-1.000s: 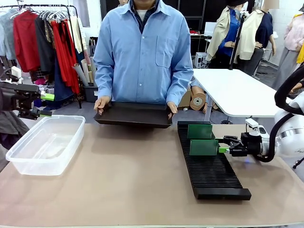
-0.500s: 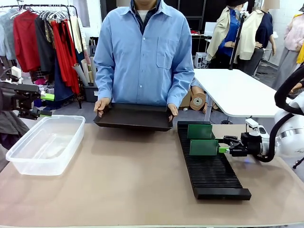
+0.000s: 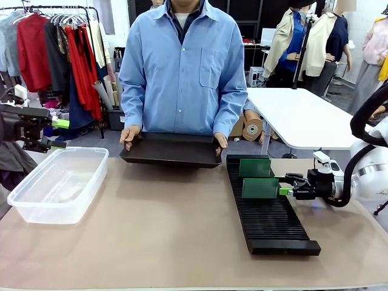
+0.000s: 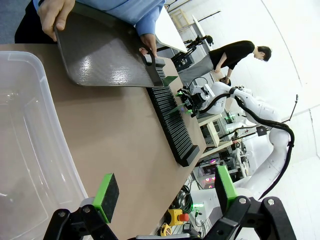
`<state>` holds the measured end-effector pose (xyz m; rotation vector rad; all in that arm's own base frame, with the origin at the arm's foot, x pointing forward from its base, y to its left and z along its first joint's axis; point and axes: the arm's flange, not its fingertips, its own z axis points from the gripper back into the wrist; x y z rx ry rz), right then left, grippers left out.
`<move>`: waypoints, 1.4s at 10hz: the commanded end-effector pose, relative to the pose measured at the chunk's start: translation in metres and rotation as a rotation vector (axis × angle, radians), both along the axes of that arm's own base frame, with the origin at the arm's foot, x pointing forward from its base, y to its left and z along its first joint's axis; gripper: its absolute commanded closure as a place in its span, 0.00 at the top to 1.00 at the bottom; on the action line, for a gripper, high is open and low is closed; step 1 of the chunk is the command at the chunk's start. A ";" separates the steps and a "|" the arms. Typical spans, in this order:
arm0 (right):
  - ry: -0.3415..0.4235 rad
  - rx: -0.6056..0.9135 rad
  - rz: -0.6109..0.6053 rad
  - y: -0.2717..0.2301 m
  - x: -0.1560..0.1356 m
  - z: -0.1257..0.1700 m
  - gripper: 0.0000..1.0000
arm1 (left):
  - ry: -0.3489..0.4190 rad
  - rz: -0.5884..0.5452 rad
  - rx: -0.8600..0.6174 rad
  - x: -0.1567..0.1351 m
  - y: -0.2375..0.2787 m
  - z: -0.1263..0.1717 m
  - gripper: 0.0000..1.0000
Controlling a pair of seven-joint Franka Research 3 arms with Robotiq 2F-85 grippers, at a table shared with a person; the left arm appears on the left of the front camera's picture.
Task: Sort PCBs into racks and boxes based on the side picked up.
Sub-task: If the short side of the Blank PCB is picked up, insert it into the PCB Rack ; if the long side is picked up, place it in the Organizing box.
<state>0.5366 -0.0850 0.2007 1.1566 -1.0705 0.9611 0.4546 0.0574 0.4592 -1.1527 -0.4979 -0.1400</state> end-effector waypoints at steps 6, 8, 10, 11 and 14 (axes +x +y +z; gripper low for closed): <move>0.059 0.005 0.020 -0.018 -0.037 0.112 1.00 | -0.003 -0.002 -0.003 -0.001 0.000 0.001 1.00; 0.271 0.002 0.134 -0.016 -0.064 0.138 1.00 | -0.003 -0.002 -0.003 -0.001 0.000 0.001 1.00; 0.478 -0.038 0.217 -0.009 -0.077 0.154 1.00 | -0.003 -0.002 -0.003 -0.001 0.000 0.001 1.00; 0.534 -0.001 0.246 -0.002 -0.082 0.163 1.00 | -0.003 -0.002 -0.003 -0.001 0.000 0.001 1.00; 0.661 0.147 0.153 0.018 -0.093 0.182 1.00 | -0.003 -0.002 -0.003 -0.001 0.000 0.001 1.00</move>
